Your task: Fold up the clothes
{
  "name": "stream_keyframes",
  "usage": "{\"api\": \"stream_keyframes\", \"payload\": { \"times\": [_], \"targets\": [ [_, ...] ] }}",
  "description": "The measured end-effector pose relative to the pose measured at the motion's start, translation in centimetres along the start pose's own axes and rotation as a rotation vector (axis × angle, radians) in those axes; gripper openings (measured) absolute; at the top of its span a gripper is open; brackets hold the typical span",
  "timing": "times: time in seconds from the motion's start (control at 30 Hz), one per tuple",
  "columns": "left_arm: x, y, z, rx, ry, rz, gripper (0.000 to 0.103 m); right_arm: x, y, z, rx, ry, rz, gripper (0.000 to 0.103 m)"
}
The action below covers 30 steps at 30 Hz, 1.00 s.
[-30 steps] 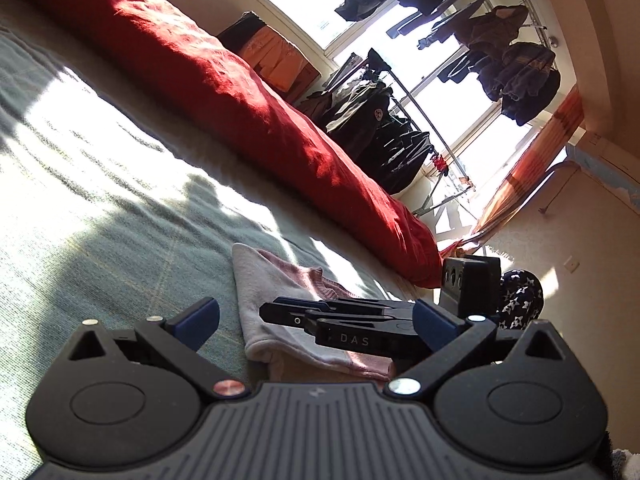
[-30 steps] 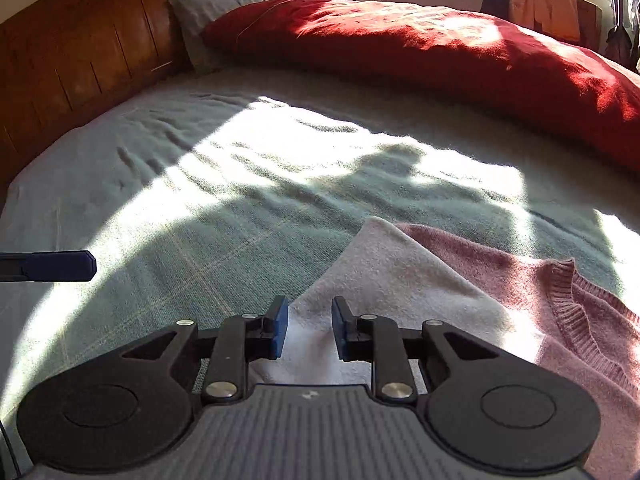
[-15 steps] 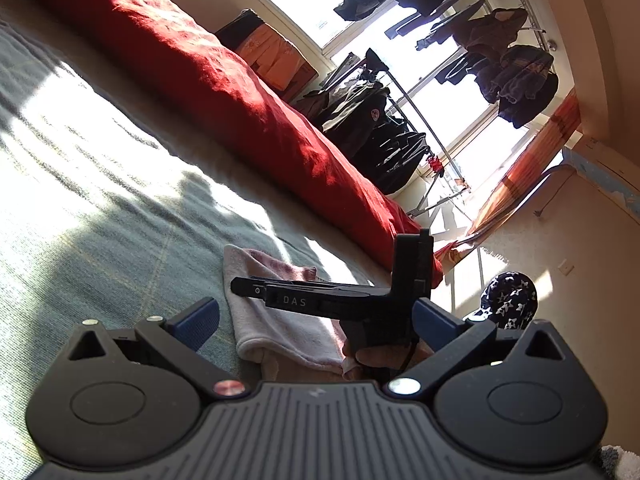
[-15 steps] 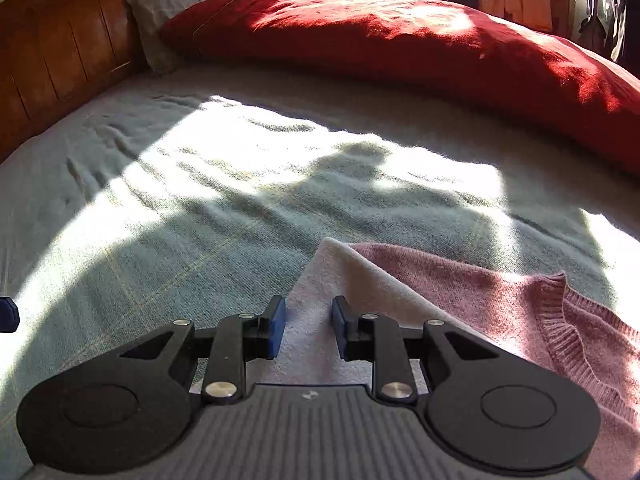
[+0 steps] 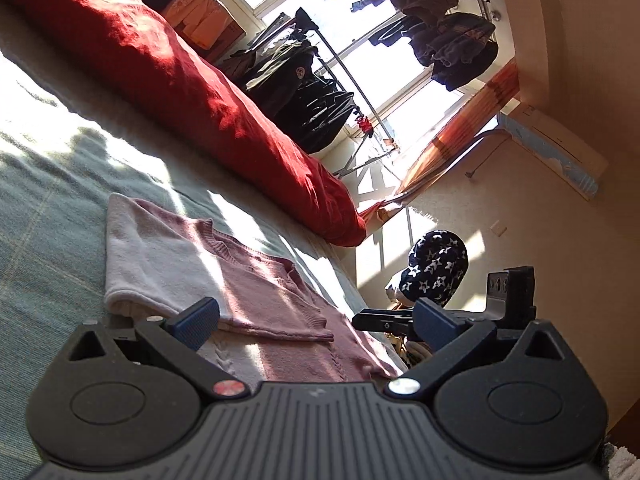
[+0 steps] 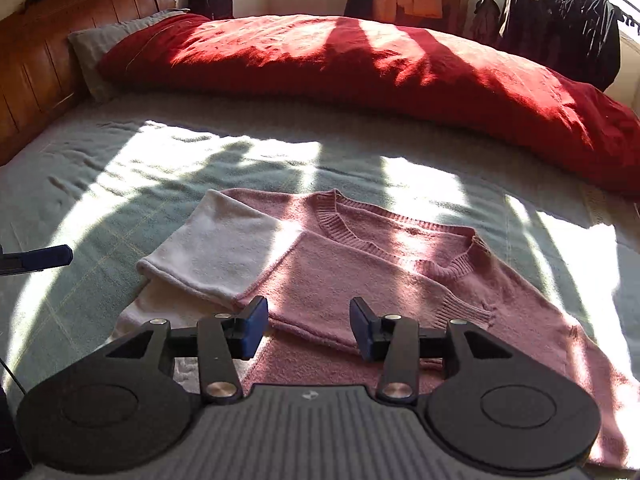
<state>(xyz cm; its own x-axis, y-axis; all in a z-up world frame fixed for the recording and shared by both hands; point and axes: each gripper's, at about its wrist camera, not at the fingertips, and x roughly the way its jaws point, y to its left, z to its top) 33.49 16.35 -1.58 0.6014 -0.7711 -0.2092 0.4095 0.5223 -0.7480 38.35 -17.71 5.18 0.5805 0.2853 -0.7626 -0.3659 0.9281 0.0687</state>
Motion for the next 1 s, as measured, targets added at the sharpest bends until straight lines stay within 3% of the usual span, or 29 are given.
{"api": "stream_keyframes", "payload": {
  "times": [0.1, 0.2, 0.3, 0.33, 0.4, 0.43, 0.53, 0.6, 0.67, 0.8, 0.87, 0.97, 1.0],
  "targets": [
    [3.9, 0.1, -1.5, -0.01, 0.123, 0.008, 0.102, -2.9, -1.9, -4.1, 0.088, 0.001, -0.035, 0.055],
    [6.8, 1.8, -2.8, -0.042, 0.193, 0.117, 0.102, -4.6, -2.9, -8.9, 0.176, 0.005, -0.053, 0.057],
    [8.1, 4.0, -3.6, -0.04, 0.233, 0.25, 0.102, -5.2, -3.0, -11.7, 0.211, 0.006, -0.069, 0.057],
    [7.7, 4.0, -3.5, -0.043, 0.215, 0.242, 0.102, -5.4, -3.1, -12.6, 0.223, 0.006, -0.075, 0.057],
    [6.7, 2.8, -3.1, 0.011, 0.158, 0.331, 0.102, -5.9, -3.1, -14.4, 0.246, 0.007, -0.085, 0.059],
    [6.3, 1.9, -2.9, 0.065, 0.124, 0.414, 0.102, -6.1, -3.2, -15.4, 0.258, 0.007, -0.091, 0.061],
    [5.6, -0.1, -2.7, 0.135, 0.098, 0.474, 0.102, -6.7, -3.3, -17.9, 0.292, 0.005, -0.104, 0.062],
    [5.3, -1.8, -3.0, 0.156, 0.095, 0.361, 0.102, -6.6, -3.2, -18.6, 0.297, -0.019, -0.103, 0.063],
    [5.7, -3.8, -3.5, 0.213, 0.112, 0.307, 0.102, -6.0, -3.1, -19.3, 0.297, -0.032, -0.106, 0.068],
    [7.2, -7.7, -5.6, 0.375, 0.12, 0.306, 0.102, -3.4, -3.1, -21.2, 0.33, 0.011, -0.129, 0.072],
    [7.9, -8.5, -6.4, 0.413, 0.15, 0.286, 0.102, -3.4, -2.8, -22.1, 0.331, -0.038, -0.108, 0.088],
    [8.6, -8.8, -7.2, 0.423, 0.184, 0.278, 0.102, -3.1, -2.2, -22.5, 0.334, -0.044, -0.103, 0.103],
    [8.7, -8.9, -7.3, 0.427, 0.192, 0.284, 0.102, -2.8, -1.8, -22.5, 0.312, -0.036, -0.12, 0.103]
  ]
}}
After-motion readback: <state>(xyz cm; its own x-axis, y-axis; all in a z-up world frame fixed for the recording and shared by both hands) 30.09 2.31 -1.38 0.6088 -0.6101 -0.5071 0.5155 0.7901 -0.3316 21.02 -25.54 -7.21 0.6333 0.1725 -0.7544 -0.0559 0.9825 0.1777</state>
